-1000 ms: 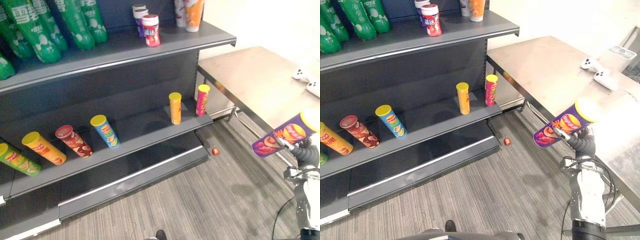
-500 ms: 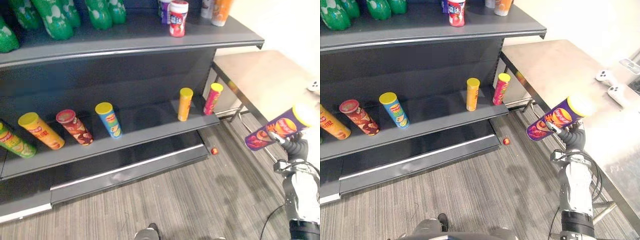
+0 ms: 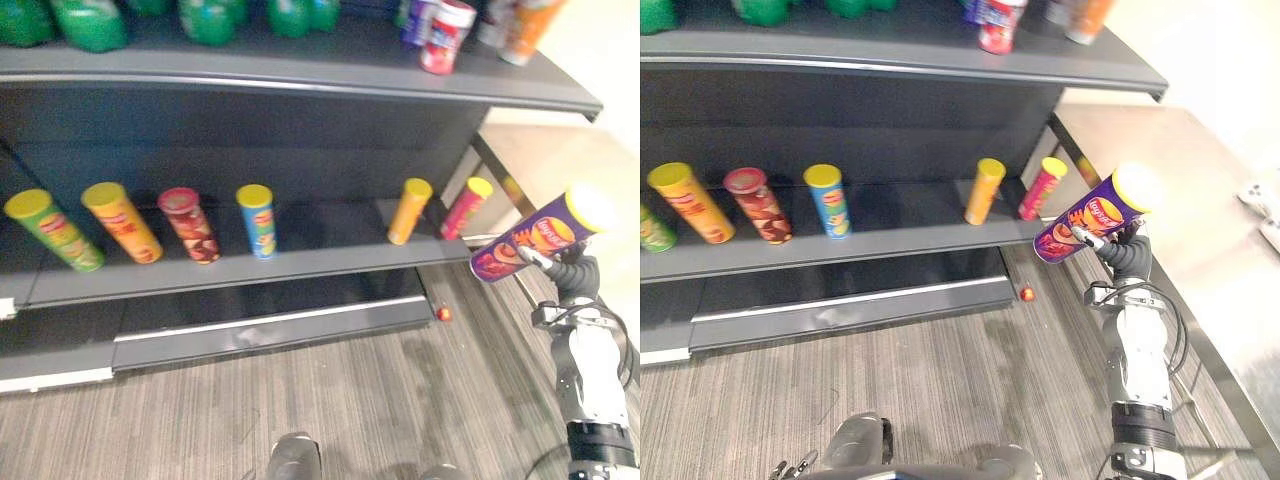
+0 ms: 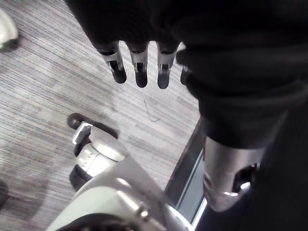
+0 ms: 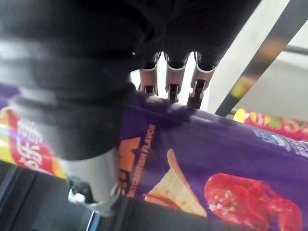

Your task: Put the gum and the chips on the shelf.

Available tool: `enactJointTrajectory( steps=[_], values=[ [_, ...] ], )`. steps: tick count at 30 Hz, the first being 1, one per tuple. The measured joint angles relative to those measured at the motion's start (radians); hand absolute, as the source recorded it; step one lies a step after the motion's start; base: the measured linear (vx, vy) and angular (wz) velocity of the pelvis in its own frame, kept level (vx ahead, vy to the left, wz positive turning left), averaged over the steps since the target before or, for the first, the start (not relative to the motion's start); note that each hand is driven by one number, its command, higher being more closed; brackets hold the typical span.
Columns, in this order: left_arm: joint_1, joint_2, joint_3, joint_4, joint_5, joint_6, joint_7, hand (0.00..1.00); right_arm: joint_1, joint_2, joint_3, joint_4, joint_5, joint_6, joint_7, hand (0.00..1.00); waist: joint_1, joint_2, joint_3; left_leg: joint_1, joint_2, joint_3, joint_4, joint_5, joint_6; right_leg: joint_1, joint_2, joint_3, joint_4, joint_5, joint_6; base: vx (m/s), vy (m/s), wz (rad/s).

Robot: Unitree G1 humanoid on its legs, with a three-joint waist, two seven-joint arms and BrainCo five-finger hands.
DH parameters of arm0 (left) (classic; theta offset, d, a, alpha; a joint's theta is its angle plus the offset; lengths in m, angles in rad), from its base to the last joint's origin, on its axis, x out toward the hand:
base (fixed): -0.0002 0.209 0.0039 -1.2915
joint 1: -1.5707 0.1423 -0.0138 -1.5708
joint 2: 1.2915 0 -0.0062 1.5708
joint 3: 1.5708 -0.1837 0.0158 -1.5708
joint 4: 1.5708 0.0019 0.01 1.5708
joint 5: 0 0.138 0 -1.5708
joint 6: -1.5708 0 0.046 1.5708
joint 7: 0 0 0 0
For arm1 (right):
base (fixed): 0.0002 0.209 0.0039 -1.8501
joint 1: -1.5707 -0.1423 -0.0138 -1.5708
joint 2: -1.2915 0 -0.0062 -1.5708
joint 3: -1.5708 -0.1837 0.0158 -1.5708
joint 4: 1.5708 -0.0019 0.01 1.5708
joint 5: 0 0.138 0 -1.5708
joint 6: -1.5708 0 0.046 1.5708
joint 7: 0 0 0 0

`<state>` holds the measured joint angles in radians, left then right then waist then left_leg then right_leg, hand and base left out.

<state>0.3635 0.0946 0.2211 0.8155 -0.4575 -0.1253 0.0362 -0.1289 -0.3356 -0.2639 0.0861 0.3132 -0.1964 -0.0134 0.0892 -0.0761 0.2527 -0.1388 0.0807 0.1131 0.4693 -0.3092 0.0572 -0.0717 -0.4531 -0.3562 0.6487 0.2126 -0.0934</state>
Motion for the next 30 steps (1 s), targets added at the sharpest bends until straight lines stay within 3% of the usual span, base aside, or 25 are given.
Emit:
enactJointTrajectory(
  steps=[2, 6, 8, 12, 14, 17, 18, 21, 26, 30],
  values=[
    [-0.034, 0.028, -0.001, -0.002, 0.0, 0.003, 0.001, 0.0, 0.019, -0.001, -0.002, -0.031, 0.0, -0.007, -0.023, 1.0, -0.013, 0.0, -0.001, 0.007, -0.043, -0.103, -0.053, 0.033, 0.04, -0.053, 0.153, 0.125, 0.022, -0.226, 0.087, 0.11, 0.126, 1.34],
    [-0.051, 0.026, -0.021, 0.004, -0.003, 0.02, 0.019, 0.0, 0.015, -0.001, 0.002, -0.059, -0.002, -0.025, -0.031, 1.0, -0.013, -0.008, -0.017, 0.052, -0.129, -0.183, -0.118, 0.067, 0.032, -0.121, 0.226, 0.137, -0.092, -0.282, 0.121, 0.2, 0.053, 1.09],
    [-0.058, 0.024, -0.04, 0.014, -0.001, 0.026, 0.028, 0.0, 0.013, -0.002, 0.003, -0.059, -0.002, -0.026, -0.031, 1.0, -0.013, 0.018, -0.03, 0.062, -0.158, -0.262, -0.121, 0.066, 0.03, -0.171, 0.285, 0.207, -0.219, -0.277, 0.129, 0.26, -0.046, 1.07],
    [-0.064, 0.026, -0.049, 0.047, 0.0, 0.026, 0.028, 0.0, 0.013, -0.002, 0.005, -0.08, -0.02, -0.026, -0.024, 1.0, -0.024, 0.021, -0.032, 0.121, -0.176, -0.349, -0.129, 0.049, 0.0, -0.17, 0.323, 0.299, -0.385, -0.239, 0.179, 0.28, -0.169, 1.0],
    [-0.048, 0.031, -0.037, 0.066, 0.001, 0.025, 0.028, 0.0, 0.036, 0.004, 0.035, -0.107, -0.02, -0.05, -0.008, 1.0, -0.036, -0.006, -0.052, 0.149, -0.18, -0.335, -0.11, 0.011, -0.059, -0.148, 0.324, 0.297, -0.471, -0.102, 0.173, 0.32, -0.263, 0.57],
    [-0.054, -0.008, -0.016, 0.092, 0.0, 0.026, 0.026, 0.0, 0.055, 0.005, 0.103, -0.167, -0.03, -0.069, 0.038, 1.0, -0.041, 0.024, -0.07, 0.14, -0.126, -0.313, -0.089, -0.015, -0.084, -0.128, 0.373, 0.293, -0.504, -0.126, 0.165, 0.22, -0.203, -0.13],
    [-0.057, -0.018, -0.015, 0.095, 0.001, 0.025, 0.021, 0.0, 0.058, 0.007, 0.136, -0.193, -0.03, -0.063, 0.056, 1.0, -0.055, 0.03, -0.073, 0.142, -0.1, -0.308, -0.1, -0.027, -0.091, -0.119, 0.398, 0.29, -0.527, -0.128, 0.161, 0.14, -0.182, -0.19],
    [-0.067, -0.022, -0.01, 0.101, 0.002, -0.002, 0.014, 0.0, 0.073, 0.042, 0.145, -0.211, -0.03, -0.049, 0.067, 1.0, -0.061, 0.027, -0.075, 0.155, -0.054, -0.281, -0.153, -0.03, -0.09, -0.114, 0.435, 0.283, -0.542, -0.123, 0.138, 0.05, -0.162, -0.04],
    [-0.066, -0.02, -0.005, 0.135, 0.009, -0.016, 0.011, 0.0, 0.078, 0.044, 0.156, -0.238, -0.03, -0.023, 0.067, 1.0, -0.061, 0.024, -0.074, 0.152, -0.043, -0.247, -0.171, -0.036, -0.073, -0.109, 0.432, 0.28, -0.561, -0.11, 0.126, -0.07, -0.061, 0.06],
    [-0.065, -0.011, -0.012, 0.141, 0.049, -0.021, 0.01, 0.0, 0.087, 0.043, 0.156, -0.317, -0.028, -0.023, 0.069, 1.0, -0.071, 0.019, -0.075, 0.14, -0.015, -0.177, -0.188, -0.021, -0.088, -0.109, 0.424, 0.275, -0.584, -0.101, 0.129, -0.08, -0.056, 0.11]
  ],
)
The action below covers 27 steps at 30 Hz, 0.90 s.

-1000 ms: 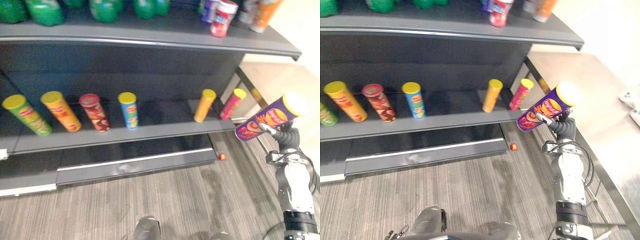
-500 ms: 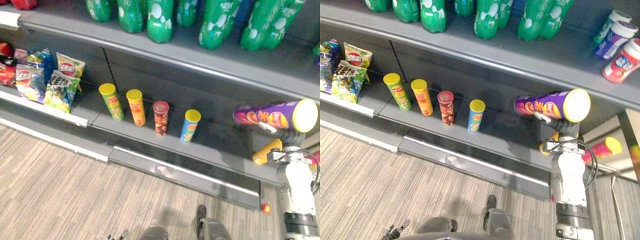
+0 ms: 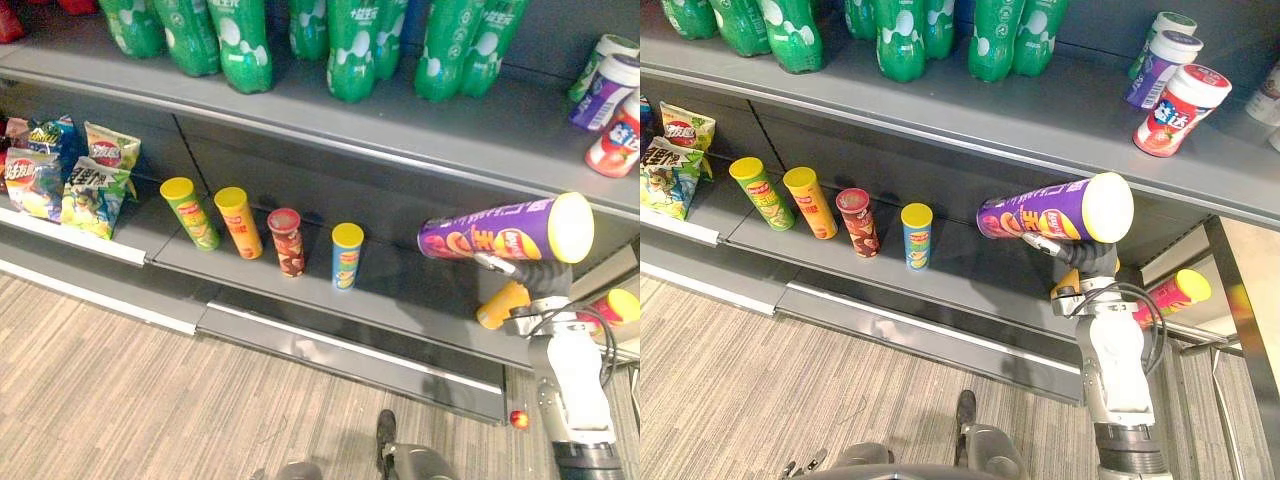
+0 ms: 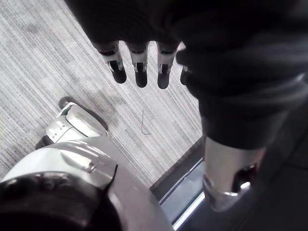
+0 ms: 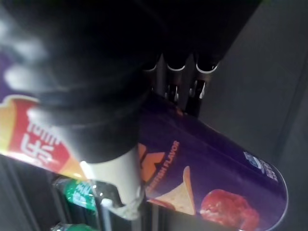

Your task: Put the gum and the chips on the shelf.

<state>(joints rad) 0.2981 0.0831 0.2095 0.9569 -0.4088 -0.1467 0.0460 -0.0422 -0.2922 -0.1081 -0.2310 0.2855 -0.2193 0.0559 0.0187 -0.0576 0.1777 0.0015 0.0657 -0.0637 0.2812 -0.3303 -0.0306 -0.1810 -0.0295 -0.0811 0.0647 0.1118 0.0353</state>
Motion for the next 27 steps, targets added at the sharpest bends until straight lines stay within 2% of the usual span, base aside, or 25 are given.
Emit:
enactJointTrajectory(
  steps=[2, 7, 16, 27],
  values=[
    [0.0, 0.006, -0.016, 0.0, 0.0, -0.02, -0.001, 0.0, 0.002, 0.0, 0.002, -0.001, 0.001, 0.0, 0.006, 1.0, -0.003, -0.004, -0.001, 0.0, 0.001, 0.01, -0.015, 0.013, -0.01, 0.0, -0.003, 0.0, -0.015, 0.007, -0.001, -0.01, -0.015, 0.01],
    [-0.005, 0.016, -0.026, -0.001, -0.001, -0.03, -0.001, 0.0, 0.002, -0.001, 0.048, -0.001, 0.001, 0.0, 0.014, 1.0, -0.018, -0.012, 0.004, -0.008, 0.002, 0.033, -0.037, 0.033, -0.026, 0.001, -0.005, 0.004, -0.058, 0.04, 0.002, 0.03, 0.011, -0.03],
    [-0.039, 0.03, -0.057, -0.003, -0.001, -0.029, 0.0, 0.0, -0.005, 0.004, 0.099, -0.001, 0.001, 0.009, -0.001, 1.0, -0.016, -0.016, 0.007, 0.004, -0.009, 0.06, -0.052, 0.042, -0.02, 0.01, -0.016, 0.02, -0.082, 0.063, 0.005, 0.05, 0.046, -0.06],
    [-0.041, 0.04, -0.088, 0.0, -0.001, -0.026, 0.0, 0.0, 0.029, 0.017, 0.239, -0.073, -0.012, 0.041, 0.113, 1.0, -0.019, -0.017, 0.007, 0.02, -0.012, 0.083, -0.072, 0.045, -0.018, 0.012, -0.017, 0.038, -0.091, 0.067, 0.01, 0.01, 0.007, -0.04]
  ],
)
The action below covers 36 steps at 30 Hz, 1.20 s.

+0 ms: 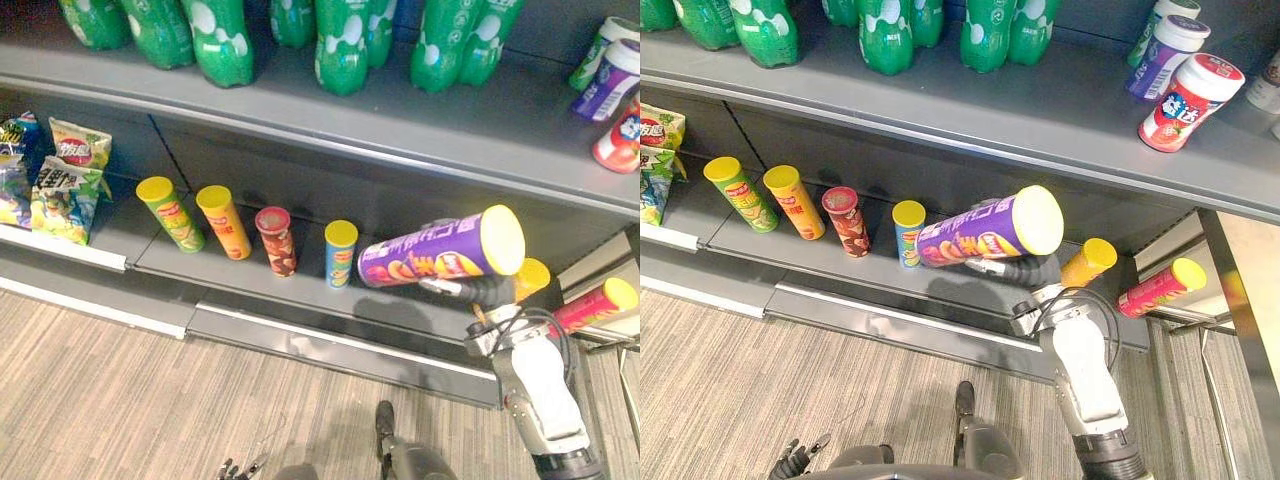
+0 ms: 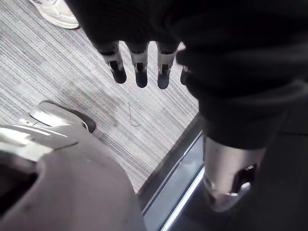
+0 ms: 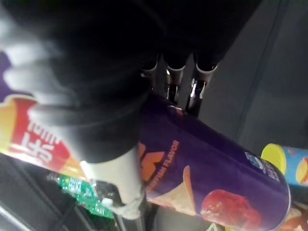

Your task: Put the gum and the chips on the shelf.

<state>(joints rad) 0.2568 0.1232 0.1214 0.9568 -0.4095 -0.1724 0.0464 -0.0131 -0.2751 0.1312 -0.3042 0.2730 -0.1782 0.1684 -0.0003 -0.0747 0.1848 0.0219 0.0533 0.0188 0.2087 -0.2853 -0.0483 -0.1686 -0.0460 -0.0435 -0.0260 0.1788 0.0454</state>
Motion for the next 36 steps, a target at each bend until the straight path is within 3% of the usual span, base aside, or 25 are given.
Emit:
enactJointTrajectory(
  steps=[5, 11, 23, 36],
  values=[
    [-0.008, 0.011, -0.031, 0.009, 0.0, 0.0, 0.0, 0.0, 0.011, -0.001, 0.086, -0.001, -0.041, 0.005, 0.023, 1.0, 0.001, 0.001, 0.001, -0.001, -0.001, 0.004, -0.002, 0.002, 0.001, 0.0, -0.001, 0.004, -0.006, 0.005, 0.0, 0.0, -0.001, -0.01],
    [-0.028, 0.029, -0.058, 0.03, 0.0, -0.001, 0.002, 0.0, -0.005, -0.003, 0.133, 0.09, -0.129, 0.003, -0.006, 1.0, 0.006, 0.003, 0.013, -0.001, -0.007, -0.002, -0.016, 0.012, 0.002, -0.003, -0.006, 0.0, -0.005, 0.005, 0.001, 0.0, -0.003, 0.03],
    [-0.069, 0.033, -0.101, -0.015, -0.001, -0.001, 0.008, 0.0, -0.182, -0.021, 0.133, 0.408, -0.275, 0.001, -0.202, 1.0, 0.033, 0.033, 0.078, -0.036, -0.028, -0.039, -0.032, 0.045, 0.002, -0.038, -0.037, -0.034, 0.016, 0.004, 0.001, 0.0, -0.001, 0.1],
    [-0.076, 0.035, -0.133, -0.068, -0.01, 0.008, -0.013, 0.0, -0.294, -0.02, 0.004, 0.655, -0.384, -0.048, -0.416, 1.0, 0.029, 0.068, 0.152, -0.075, -0.038, -0.055, -0.032, 0.071, -0.006, -0.071, -0.071, -0.072, 0.057, 0.002, 0.004, -0.03, -0.006, 0.12]
  ],
)
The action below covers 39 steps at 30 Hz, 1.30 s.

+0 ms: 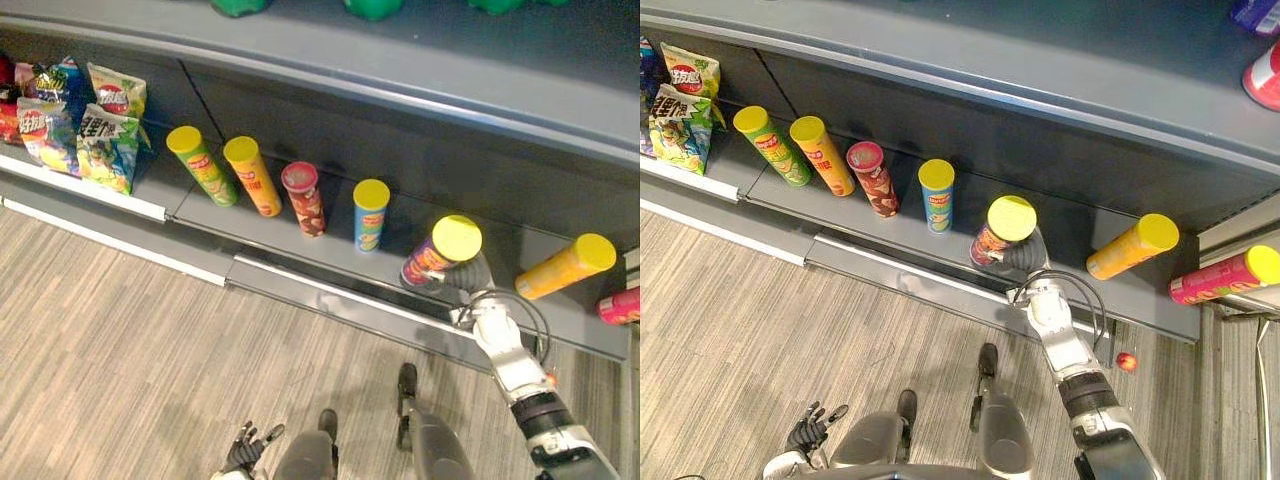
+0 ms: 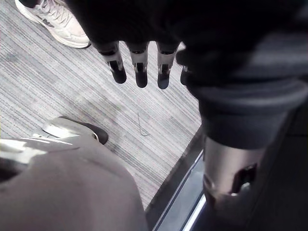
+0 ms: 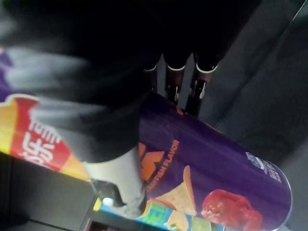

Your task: Put the gum and the chips on the shelf.

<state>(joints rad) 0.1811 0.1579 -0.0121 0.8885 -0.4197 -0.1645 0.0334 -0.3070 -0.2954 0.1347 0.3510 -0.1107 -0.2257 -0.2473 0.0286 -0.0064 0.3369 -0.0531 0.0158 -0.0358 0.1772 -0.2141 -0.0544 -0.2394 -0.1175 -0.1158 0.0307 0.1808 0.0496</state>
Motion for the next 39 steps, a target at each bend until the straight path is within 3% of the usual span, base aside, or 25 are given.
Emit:
enactJointTrajectory(
  steps=[14, 22, 39],
  values=[
    [0.0, -0.004, -0.036, -0.06, -0.003, 0.001, -0.006, 0.0, -0.106, -0.004, -0.09, 0.202, -0.006, -0.028, -0.119, 1.0, -0.001, 0.04, 0.057, -0.013, -0.01, 0.01, -0.021, 0.039, 0.006, -0.019, -0.026, -0.015, 0.011, -0.002, 0.003, 0.0, 0.0, 0.05],
    [-0.001, -0.001, -0.041, -0.063, -0.012, 0.0, -0.013, 0.0, -0.209, -0.051, -0.102, 0.269, -0.003, -0.03, -0.16, 1.0, -0.003, 0.046, 0.085, -0.011, -0.012, -0.001, -0.039, 0.05, 0.006, -0.02, -0.028, -0.022, 0.008, -0.001, 0.002, 0.01, -0.001, 0.03],
    [-0.002, -0.002, -0.064, -0.07, -0.012, -0.001, -0.02, 0.0, -0.323, -0.12, -0.125, 0.379, 0.002, -0.036, -0.182, 1.0, 0.001, 0.07, 0.116, -0.01, -0.016, -0.007, -0.07, 0.075, 0.005, -0.038, -0.031, -0.022, 0.009, -0.001, 0.002, 0.02, -0.001, 0.0]
  ],
)
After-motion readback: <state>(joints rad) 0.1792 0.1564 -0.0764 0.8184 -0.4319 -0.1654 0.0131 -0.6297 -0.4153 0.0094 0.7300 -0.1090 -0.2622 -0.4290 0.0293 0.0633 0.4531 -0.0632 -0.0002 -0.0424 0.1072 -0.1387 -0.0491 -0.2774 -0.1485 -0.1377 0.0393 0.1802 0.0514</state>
